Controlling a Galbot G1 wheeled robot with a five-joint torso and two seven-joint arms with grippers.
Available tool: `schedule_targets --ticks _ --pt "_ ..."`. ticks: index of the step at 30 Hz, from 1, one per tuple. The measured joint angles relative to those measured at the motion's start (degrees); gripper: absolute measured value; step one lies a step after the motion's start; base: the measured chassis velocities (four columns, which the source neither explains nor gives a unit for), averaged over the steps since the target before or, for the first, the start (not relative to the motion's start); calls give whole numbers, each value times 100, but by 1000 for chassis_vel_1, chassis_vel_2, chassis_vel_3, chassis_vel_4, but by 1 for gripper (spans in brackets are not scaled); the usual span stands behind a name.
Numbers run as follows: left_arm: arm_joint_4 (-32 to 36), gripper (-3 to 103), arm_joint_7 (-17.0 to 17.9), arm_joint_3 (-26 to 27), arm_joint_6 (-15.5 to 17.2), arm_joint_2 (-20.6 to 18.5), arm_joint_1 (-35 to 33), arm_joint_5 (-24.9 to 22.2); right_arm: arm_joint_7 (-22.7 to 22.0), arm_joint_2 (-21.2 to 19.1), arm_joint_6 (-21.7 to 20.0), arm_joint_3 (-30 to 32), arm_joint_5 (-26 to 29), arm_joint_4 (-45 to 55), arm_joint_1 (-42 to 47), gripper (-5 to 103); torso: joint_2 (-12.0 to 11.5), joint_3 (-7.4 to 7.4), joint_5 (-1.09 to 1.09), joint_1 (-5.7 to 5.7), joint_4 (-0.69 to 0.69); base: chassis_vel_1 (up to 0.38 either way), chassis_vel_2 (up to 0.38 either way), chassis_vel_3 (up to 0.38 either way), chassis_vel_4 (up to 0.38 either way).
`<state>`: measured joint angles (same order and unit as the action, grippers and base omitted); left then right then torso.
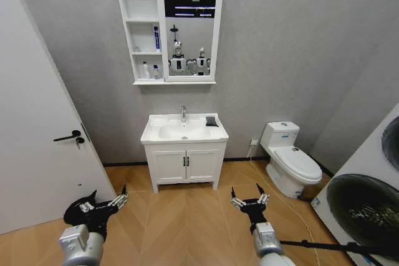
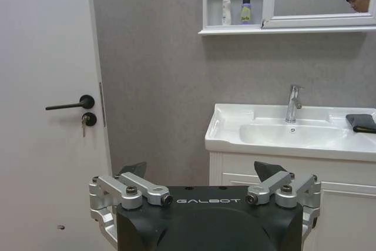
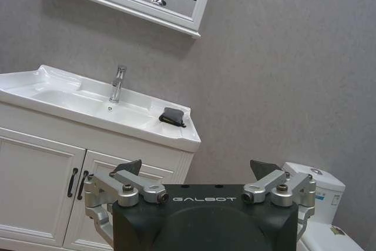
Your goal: Move facial cleanser and shampoo from washbasin to cabinet, then wipe washbasin with towel.
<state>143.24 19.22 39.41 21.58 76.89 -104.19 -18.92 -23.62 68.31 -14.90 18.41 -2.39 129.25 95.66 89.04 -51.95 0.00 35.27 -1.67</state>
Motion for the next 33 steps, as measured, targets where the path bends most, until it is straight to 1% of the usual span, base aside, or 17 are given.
schedule_targets --ticks 5,28,33 --pt "0 100 0 0 0 0 0 0 0 0 2 0 0 0 0 100 0 0 0 0 2 0 0 0 0" --pt "0 100 0 0 0 0 0 0 0 1 3 -1 0 1 0 100 0 0 -1 0 0 0 0 0 0" --pt "0 100 0 1 0 0 0 0 0 1 3 -1 0 1 0 100 0 0 0 0 1 -51 -80 67 70"
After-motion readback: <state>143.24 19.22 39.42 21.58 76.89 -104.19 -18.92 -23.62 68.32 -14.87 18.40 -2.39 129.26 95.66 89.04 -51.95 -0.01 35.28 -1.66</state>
